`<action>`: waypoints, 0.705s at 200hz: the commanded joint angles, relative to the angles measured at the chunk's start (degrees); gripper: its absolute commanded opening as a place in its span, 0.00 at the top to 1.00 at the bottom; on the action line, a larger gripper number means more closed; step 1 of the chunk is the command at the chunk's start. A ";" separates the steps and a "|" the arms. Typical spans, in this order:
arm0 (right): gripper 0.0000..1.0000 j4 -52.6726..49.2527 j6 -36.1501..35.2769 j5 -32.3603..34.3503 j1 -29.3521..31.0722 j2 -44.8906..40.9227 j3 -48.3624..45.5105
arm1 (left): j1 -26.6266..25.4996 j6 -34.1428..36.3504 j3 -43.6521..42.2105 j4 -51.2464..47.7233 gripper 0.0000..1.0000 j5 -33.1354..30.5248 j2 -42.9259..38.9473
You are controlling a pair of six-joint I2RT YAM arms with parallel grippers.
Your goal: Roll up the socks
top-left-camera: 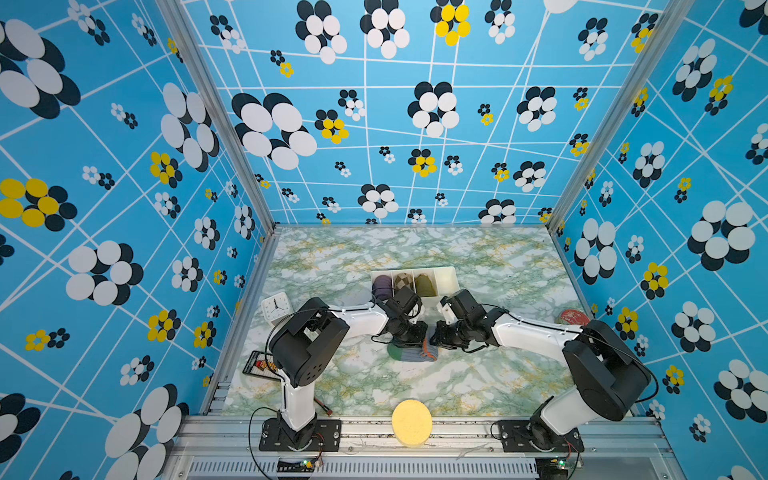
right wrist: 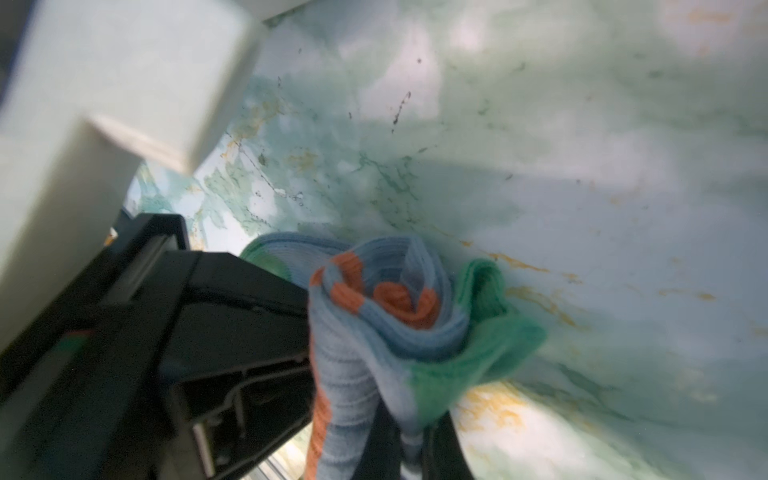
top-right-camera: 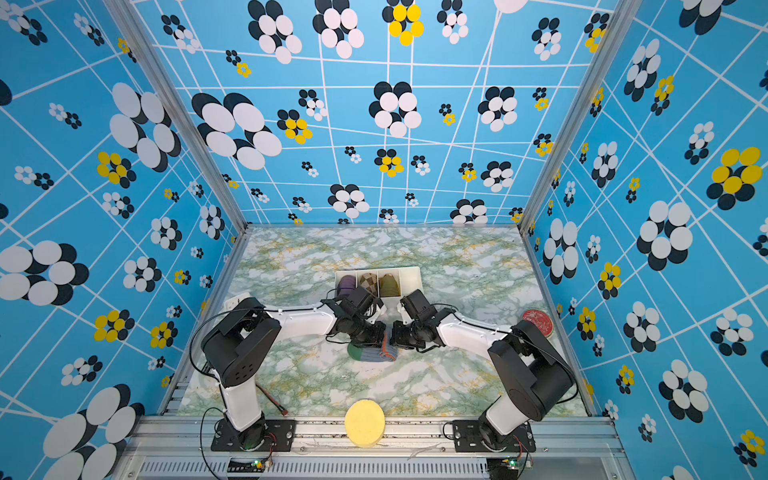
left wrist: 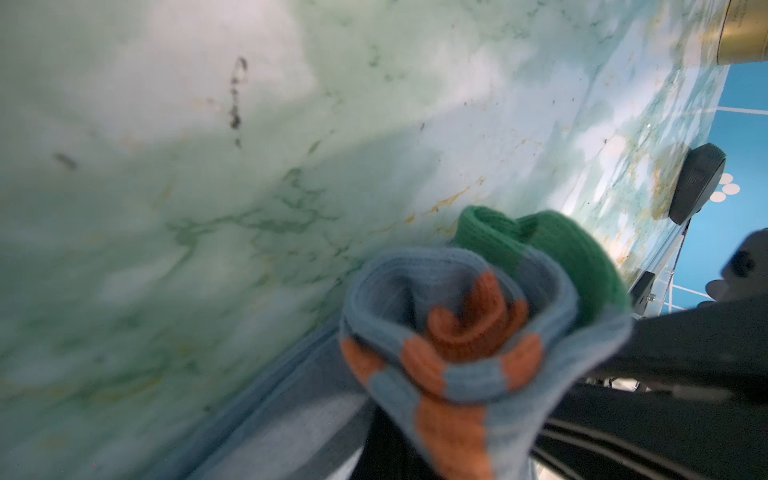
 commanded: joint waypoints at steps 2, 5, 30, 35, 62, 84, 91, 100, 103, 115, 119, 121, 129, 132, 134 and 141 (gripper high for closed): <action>1.00 -4.66 -2.73 2.55 1.88 1.05 1.83 | 0.56 2.25 -1.41 -2.41 0.96 -0.01 -0.76; 1.00 -4.93 -2.75 2.72 1.90 1.06 1.99 | 0.74 2.41 -1.45 -2.64 0.95 -0.09 -0.76; 1.00 -6.45 -3.19 3.55 2.10 1.49 2.83 | 2.08 3.53 -1.92 -3.90 0.92 -1.04 -2.92; 1.00 -6.72 -3.28 3.78 2.26 1.58 3.05 | 2.31 3.63 -2.01 -4.02 0.91 -1.16 -3.23; 1.00 -7.53 -3.37 4.36 2.52 2.02 3.76 | 3.16 4.32 -2.12 -4.90 0.91 -1.87 -4.23; 1.00 -7.96 -3.37 4.63 2.80 2.42 4.17 | 3.69 4.61 -2.25 -5.17 0.91 -2.13 -4.74; 1.00 -8.10 -3.37 4.79 2.81 2.52 4.32 | 3.86 4.67 -2.26 -5.18 0.91 -2.27 -4.95; 1.00 -8.30 -3.37 4.96 3.02 2.61 4.49 | 4.03 4.62 -2.30 -5.18 0.91 -2.61 -5.41; 1.00 -8.34 -3.37 5.02 3.06 2.64 4.47 | 4.07 4.60 -2.29 -5.19 0.91 -2.74 -5.60; 1.00 -8.53 -3.39 5.16 3.14 2.65 4.77 | 4.19 4.53 -2.22 -5.19 0.91 -2.98 -6.37; 1.00 -8.59 -3.44 5.20 3.15 2.78 4.89 | 4.21 4.52 -2.13 -5.19 0.91 -3.02 -6.64; 1.00 -8.66 -3.45 5.24 3.20 2.76 4.93 | 4.20 4.50 -2.12 -5.19 0.91 -3.09 -6.76; 1.00 -8.69 -3.45 5.25 3.24 2.92 5.02 | 4.16 4.35 -1.95 -5.19 0.91 -3.11 -7.37; 1.00 -8.75 -3.46 5.25 3.24 2.95 5.11 | 4.16 4.32 -1.92 -5.16 0.91 -3.11 -7.60; 1.00 -8.77 -3.46 5.31 3.20 2.98 5.09 | 4.14 4.27 -1.89 -5.18 0.91 -3.11 -7.77; 1.00 -8.94 -3.46 5.33 3.32 3.14 5.24 | 4.13 4.18 -1.75 -5.19 0.92 -3.19 -8.30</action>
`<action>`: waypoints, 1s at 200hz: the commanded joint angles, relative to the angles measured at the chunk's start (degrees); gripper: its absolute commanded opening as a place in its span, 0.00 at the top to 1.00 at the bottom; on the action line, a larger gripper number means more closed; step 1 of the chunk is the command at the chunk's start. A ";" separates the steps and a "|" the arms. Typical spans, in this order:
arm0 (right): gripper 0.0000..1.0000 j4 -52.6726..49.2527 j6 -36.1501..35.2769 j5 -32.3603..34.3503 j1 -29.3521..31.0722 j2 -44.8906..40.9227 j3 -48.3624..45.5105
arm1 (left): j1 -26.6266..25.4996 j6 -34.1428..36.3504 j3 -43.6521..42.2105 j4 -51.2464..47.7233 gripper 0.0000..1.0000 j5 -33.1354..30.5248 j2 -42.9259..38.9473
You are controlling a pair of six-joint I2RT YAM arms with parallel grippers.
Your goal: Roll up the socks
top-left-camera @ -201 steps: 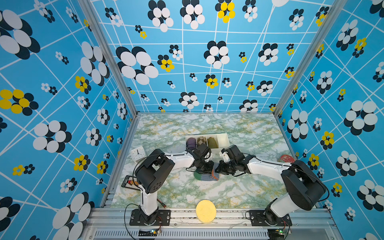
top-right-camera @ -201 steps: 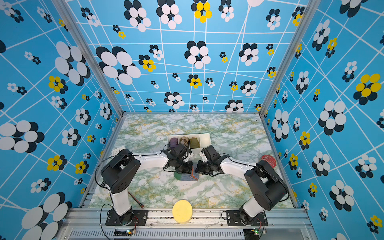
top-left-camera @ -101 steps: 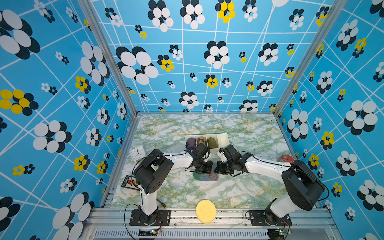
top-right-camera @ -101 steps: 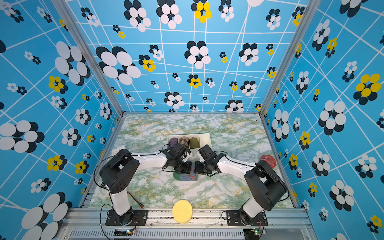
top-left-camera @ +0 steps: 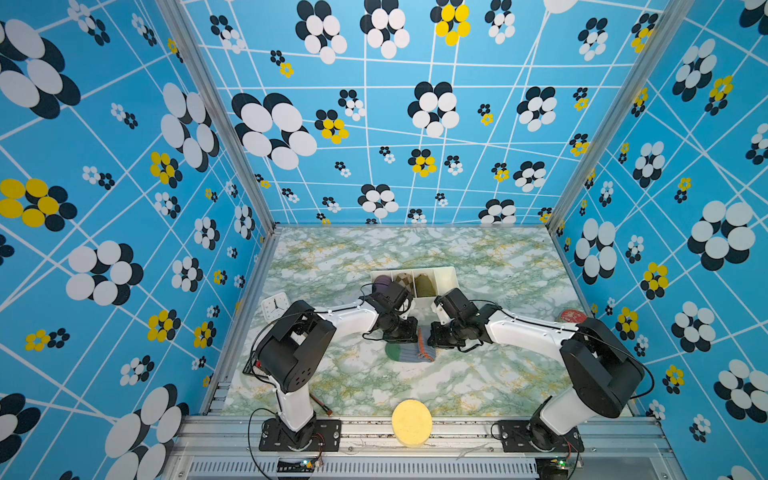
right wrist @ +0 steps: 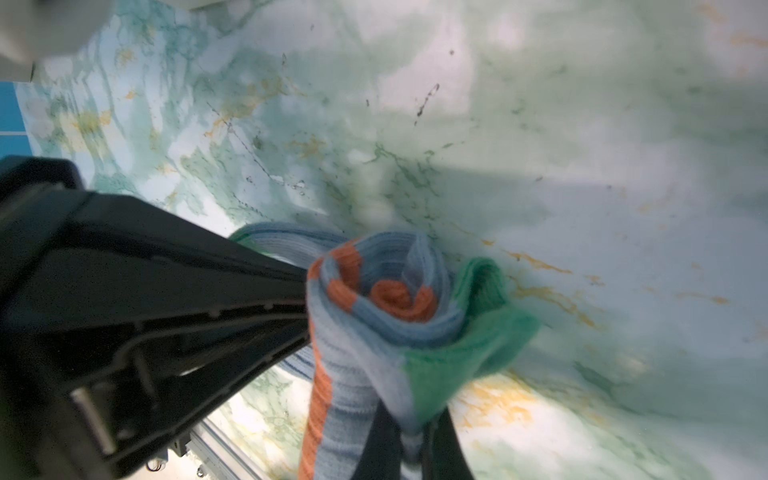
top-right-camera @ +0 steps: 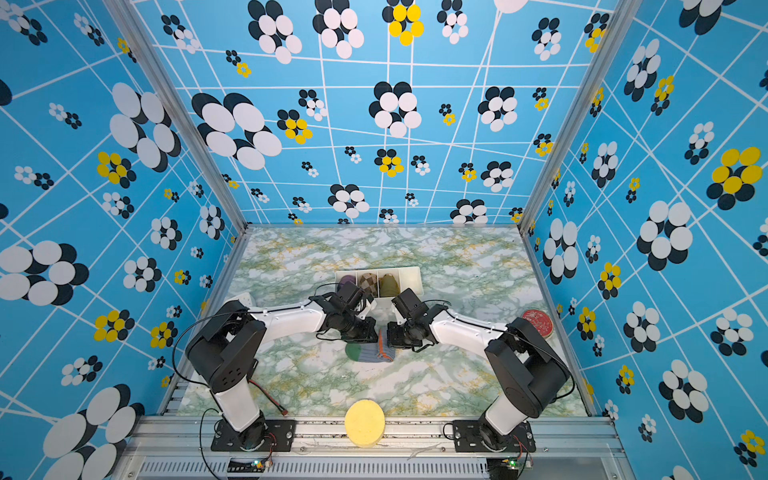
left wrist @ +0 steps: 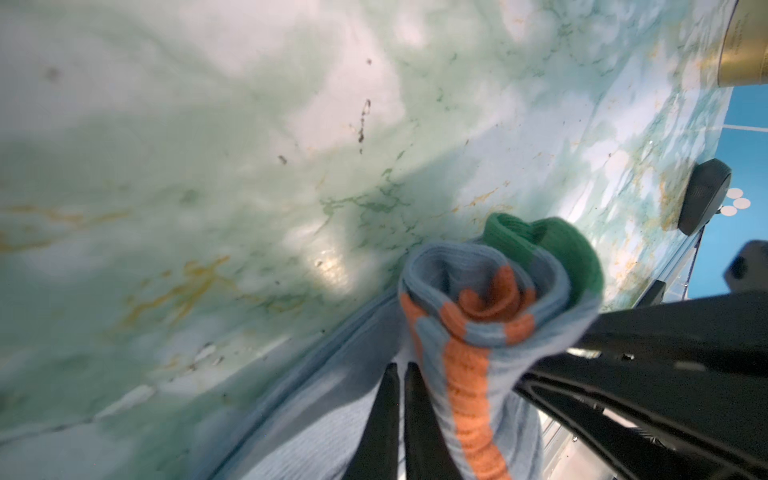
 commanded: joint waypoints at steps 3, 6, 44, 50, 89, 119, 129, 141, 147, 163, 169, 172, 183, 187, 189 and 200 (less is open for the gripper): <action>1.00 -3.57 -0.68 1.47 0.66 1.52 1.04 | 0.49 0.91 -0.13 -1.47 0.92 -0.97 -3.36; 1.00 -3.57 -0.68 1.47 0.65 1.55 1.08 | 0.46 0.86 -0.11 -1.47 0.92 -0.97 -3.62; 1.00 -3.91 -0.64 1.64 0.80 2.07 1.61 | -0.51 -0.76 -0.09 -0.86 0.93 -0.05 -6.48; 1.00 -3.86 -0.59 1.64 0.89 2.15 1.62 | -0.86 -1.04 -0.21 -0.85 0.93 0.00 -6.82; 1.00 -3.58 -0.33 1.46 0.91 2.41 1.70 | -3.69 -3.26 -1.55 0.29 0.94 1.25 -7.51; 1.00 -3.29 -0.01 1.29 1.02 2.43 1.53 | -5.40 -4.73 -2.24 2.07 0.94 1.66 -6.58; 1.00 -3.06 0.11 1.27 0.95 2.42 1.44 | -5.64 -5.02 -2.19 2.61 0.94 1.67 -6.20; 1.00 -3.09 0.11 1.29 0.97 2.45 1.45 | -5.82 -5.05 -2.04 2.68 0.94 1.89 -5.70; 1.00 -3.05 0.11 1.29 1.02 2.41 1.44 | -5.84 -4.88 -2.04 2.62 0.94 1.99 -5.43; 1.00 -3.15 0.11 1.29 1.01 2.35 1.31 | -5.88 -4.48 -2.25 2.07 0.94 1.92 -4.92; 1.00 -3.07 0.11 1.37 1.05 2.34 1.35 | -5.86 -4.30 -2.30 1.88 0.94 1.87 -4.73; 1.00 -3.06 0.11 1.38 0.98 2.37 1.35 | -5.91 -4.19 -2.42 1.75 0.94 1.80 -4.64; 1.00 -2.96 0.11 1.29 0.96 2.40 1.44 | -5.73 -3.92 -2.71 1.58 0.94 1.67 -4.12; 1.00 -2.93 0.15 1.22 1.01 2.45 1.46 | -5.73 -3.83 -2.86 1.59 0.95 1.70 -3.95; 1.00 -2.93 0.19 1.21 1.01 2.46 1.44 | -5.75 -3.82 -2.95 1.56 0.95 1.68 -3.79; 1.00 -2.72 0.26 1.10 0.97 2.63 1.44 | -5.58 -3.80 -3.41 1.84 0.95 1.67 -3.22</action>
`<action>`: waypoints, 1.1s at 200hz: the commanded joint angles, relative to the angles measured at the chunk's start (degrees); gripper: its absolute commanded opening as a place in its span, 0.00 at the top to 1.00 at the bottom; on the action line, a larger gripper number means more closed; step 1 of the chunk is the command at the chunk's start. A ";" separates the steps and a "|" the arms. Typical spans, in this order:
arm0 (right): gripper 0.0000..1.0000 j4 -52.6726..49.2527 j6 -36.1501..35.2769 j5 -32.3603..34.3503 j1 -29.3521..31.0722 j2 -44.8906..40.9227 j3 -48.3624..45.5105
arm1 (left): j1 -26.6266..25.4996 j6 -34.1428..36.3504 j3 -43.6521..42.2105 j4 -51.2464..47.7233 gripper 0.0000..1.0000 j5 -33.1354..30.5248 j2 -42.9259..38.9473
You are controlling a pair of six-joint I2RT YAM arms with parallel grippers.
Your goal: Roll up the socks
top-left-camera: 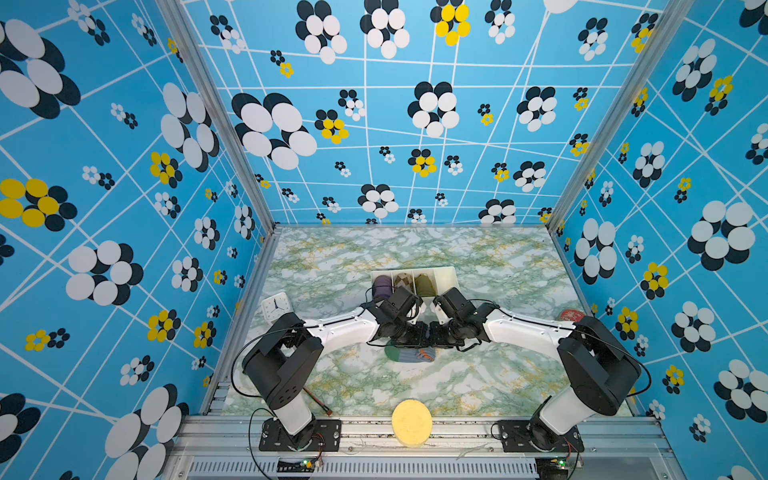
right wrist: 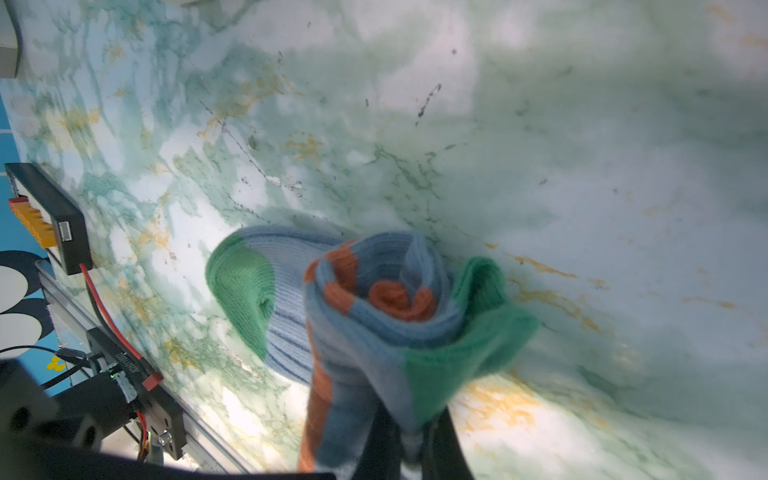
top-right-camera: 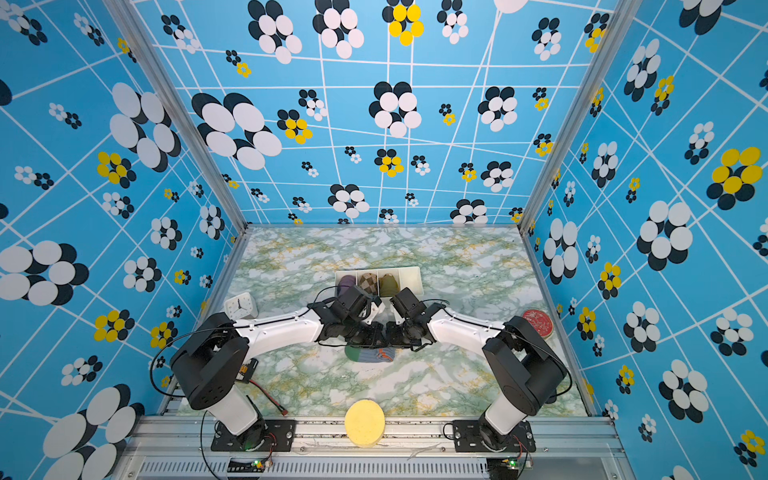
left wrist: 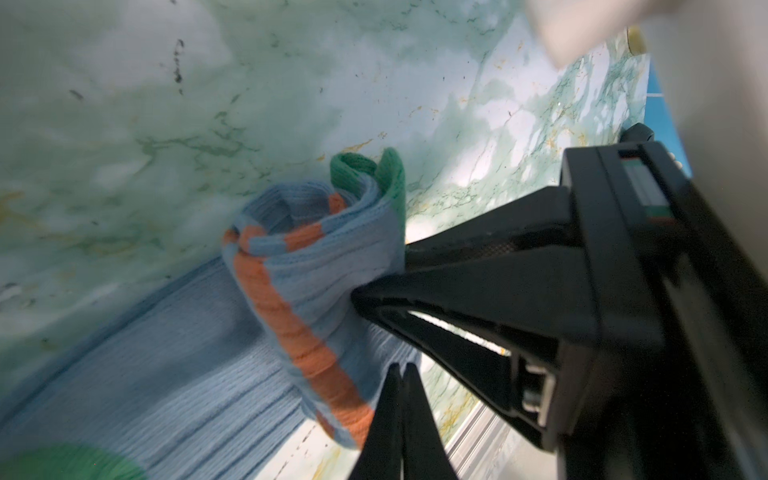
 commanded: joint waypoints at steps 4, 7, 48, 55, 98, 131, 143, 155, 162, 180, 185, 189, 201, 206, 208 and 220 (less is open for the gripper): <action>1.00 -1.82 0.24 0.74 0.70 1.74 0.41 | 0.15 0.23 -1.86 0.05 0.95 0.62 2.18; 1.00 -1.84 0.24 0.67 0.70 1.75 0.32 | 0.12 0.27 -2.03 0.18 0.95 0.67 2.31; 1.00 -1.81 0.24 0.66 0.69 1.84 0.28 | 0.13 -0.43 -3.82 1.95 0.95 1.45 3.99; 1.00 -1.73 0.16 0.66 0.65 1.85 0.35 | 0.12 -0.51 -4.19 2.05 0.96 1.52 4.10; 1.00 -1.60 0.24 0.48 0.71 2.14 0.21 | 0.24 -0.51 -6.52 2.32 0.96 1.38 4.72; 1.00 -1.84 0.17 0.48 0.73 1.94 0.04 | 0.72 -0.02 -5.25 1.57 0.95 0.74 3.98; 1.00 -1.88 0.15 0.53 0.67 1.93 0.14 | 1.04 0.33 -4.09 1.12 0.94 0.44 3.67; 1.00 -1.94 0.07 0.52 0.71 1.90 0.10 | 1.22 0.69 -2.79 0.76 0.93 0.18 3.50; 1.00 -1.88 0.07 0.57 0.72 1.87 0.15 | 1.42 0.79 -2.00 0.77 0.92 0.00 3.49; 1.00 -1.85 0.07 0.52 0.71 1.84 0.23 | 1.66 1.07 -0.15 0.86 0.92 -0.32 3.73; 1.00 -1.88 0.07 0.48 0.74 1.85 0.24 | 1.75 1.14 0.33 0.87 0.92 -0.44 3.90; 1.00 -1.84 0.07 0.48 0.70 1.89 0.28 | 1.75 1.21 0.67 0.83 0.92 -0.53 4.07; 1.00 -1.87 0.07 0.48 0.71 1.89 0.32 | 1.84 1.33 1.58 0.92 0.92 -0.63 4.57; 1.00 -1.86 0.07 0.48 0.71 1.85 0.33 | 1.84 1.41 1.79 0.90 0.92 -0.73 4.71; 1.00 -1.85 0.07 0.48 0.69 1.87 0.39 | 1.84 1.42 1.86 0.87 0.92 -0.72 4.78; 1.00 -1.99 0.07 0.57 0.77 1.80 0.25 | 1.93 1.57 1.89 0.94 0.92 -0.96 5.03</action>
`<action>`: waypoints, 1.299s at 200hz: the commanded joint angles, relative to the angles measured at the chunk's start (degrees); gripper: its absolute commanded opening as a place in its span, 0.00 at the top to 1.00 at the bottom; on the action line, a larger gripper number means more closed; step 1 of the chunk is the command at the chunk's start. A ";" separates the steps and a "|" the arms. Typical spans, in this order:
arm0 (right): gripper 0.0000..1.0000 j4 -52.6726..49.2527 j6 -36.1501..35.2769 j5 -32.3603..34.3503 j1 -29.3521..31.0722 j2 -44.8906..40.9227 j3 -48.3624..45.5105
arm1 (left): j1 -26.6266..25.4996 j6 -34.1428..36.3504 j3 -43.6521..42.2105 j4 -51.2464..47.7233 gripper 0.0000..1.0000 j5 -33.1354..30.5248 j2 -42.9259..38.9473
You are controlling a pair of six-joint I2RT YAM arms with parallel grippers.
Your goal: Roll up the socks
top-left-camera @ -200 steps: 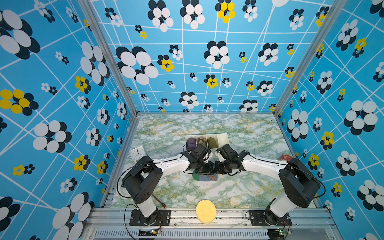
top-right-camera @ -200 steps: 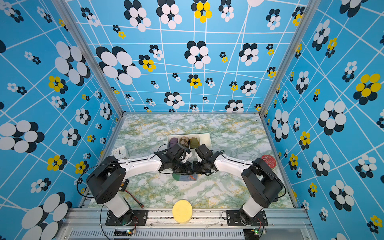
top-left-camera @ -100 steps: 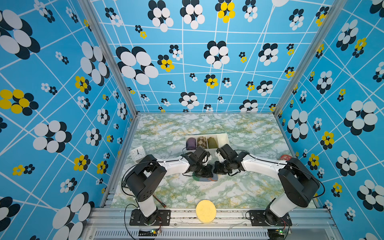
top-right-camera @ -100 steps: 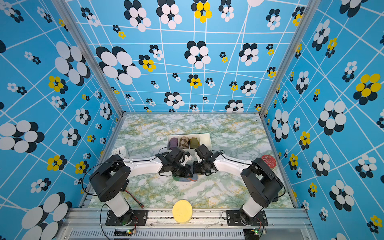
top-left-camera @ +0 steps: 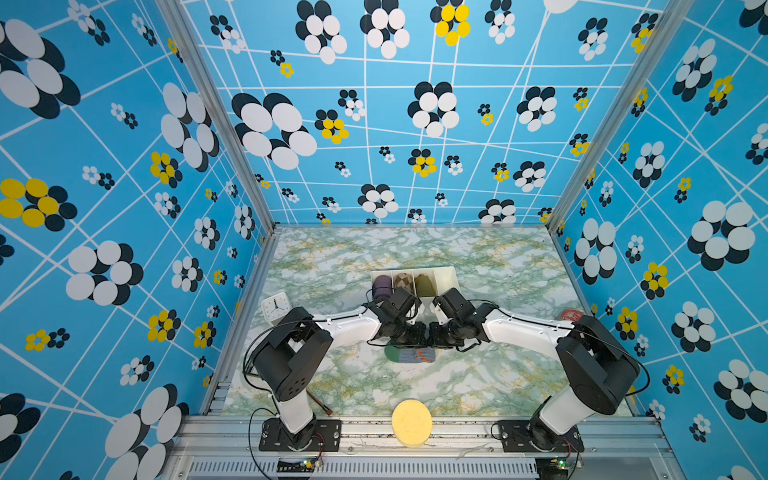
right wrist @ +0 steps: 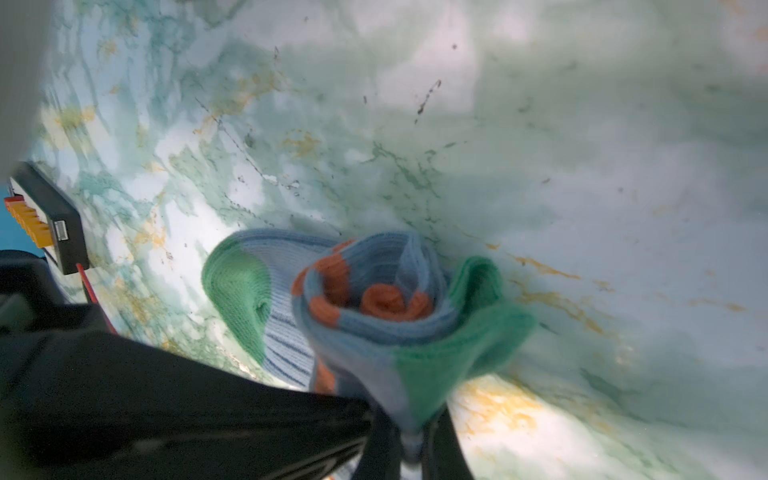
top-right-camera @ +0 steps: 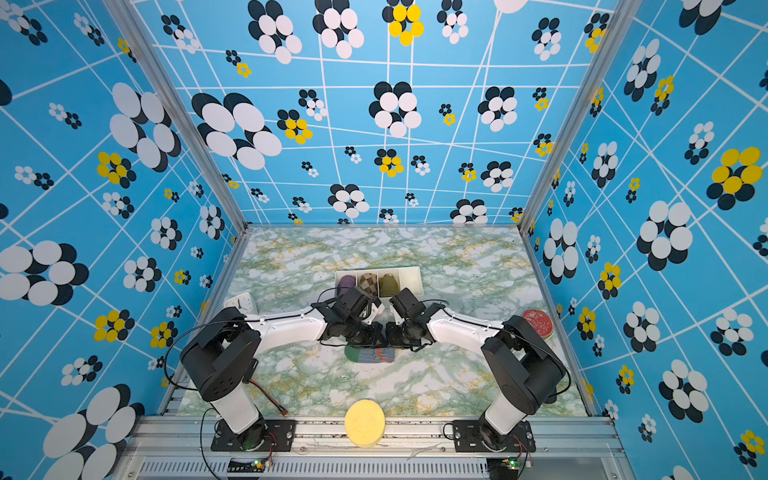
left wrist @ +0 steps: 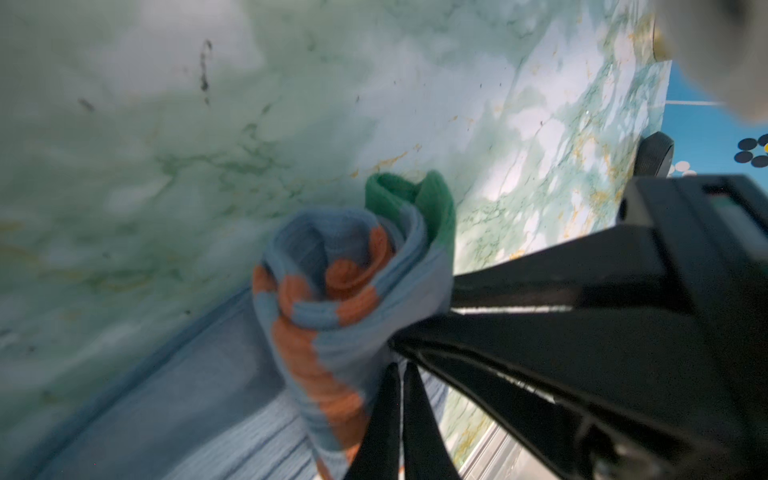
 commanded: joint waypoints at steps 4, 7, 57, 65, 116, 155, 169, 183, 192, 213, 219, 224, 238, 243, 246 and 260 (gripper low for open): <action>1.00 -2.07 -0.01 0.59 0.56 1.32 0.25 | 0.53 1.35 1.25 -1.81 0.92 -1.53 1.46; 1.00 -2.16 -0.02 0.59 0.60 1.28 0.26 | 0.54 1.35 1.25 -1.86 0.92 -1.53 1.46; 1.00 -2.20 -0.02 0.68 0.56 1.39 0.08 | 0.86 1.26 -2.29 -1.97 0.94 -1.86 1.03; 1.00 -2.13 -0.02 0.66 0.55 1.45 0.14 | 0.91 1.24 -2.97 -1.95 0.95 -2.05 1.12; 1.00 -2.05 0.07 0.50 0.64 1.37 0.60 | 0.86 1.20 -4.86 -0.68 1.00 -2.18 3.74; 0.99 -2.14 0.15 0.41 0.58 1.38 0.76 | 0.77 0.98 -5.82 0.03 1.00 -1.37 4.31; 0.89 -1.98 0.31 0.41 0.58 1.45 0.94 | 0.77 1.01 -6.21 0.29 1.00 -1.45 4.18; 0.83 -1.65 0.59 0.13 0.53 1.44 0.98 | 0.77 0.98 -6.57 0.38 1.00 -1.45 4.23; 0.80 -1.46 0.81 -0.10 0.60 1.24 1.03 | 0.77 0.99 -6.85 0.53 1.00 -1.44 4.41; 0.77 -0.73 1.29 -0.90 0.55 0.33 0.72 | 0.77 1.17 -7.38 0.75 1.00 -1.44 4.78; 0.76 -0.66 1.46 -0.99 0.52 -0.02 0.70 | 0.78 1.14 -7.57 0.88 1.00 -1.44 4.89; 0.75 -0.56 1.55 -1.08 0.59 -0.29 0.59 | 0.85 1.14 -7.66 0.97 1.00 -1.44 5.00; 0.72 -0.38 1.80 -1.26 0.50 -1.16 0.33 | 0.83 1.09 -8.01 1.30 1.00 -1.41 5.28; 0.72 -0.44 1.90 -1.34 0.43 -1.44 0.25 | 0.77 1.05 -8.18 1.42 1.00 -1.36 5.40; 0.71 -0.37 1.98 -1.34 0.36 -1.67 0.12 | 0.84 1.09 -8.24 1.51 1.00 -1.39 5.39; 0.69 0.17 2.48 -1.60 -0.09 -2.63 -0.56 | 0.92 0.96 -8.75 2.24 1.00 -1.09 5.58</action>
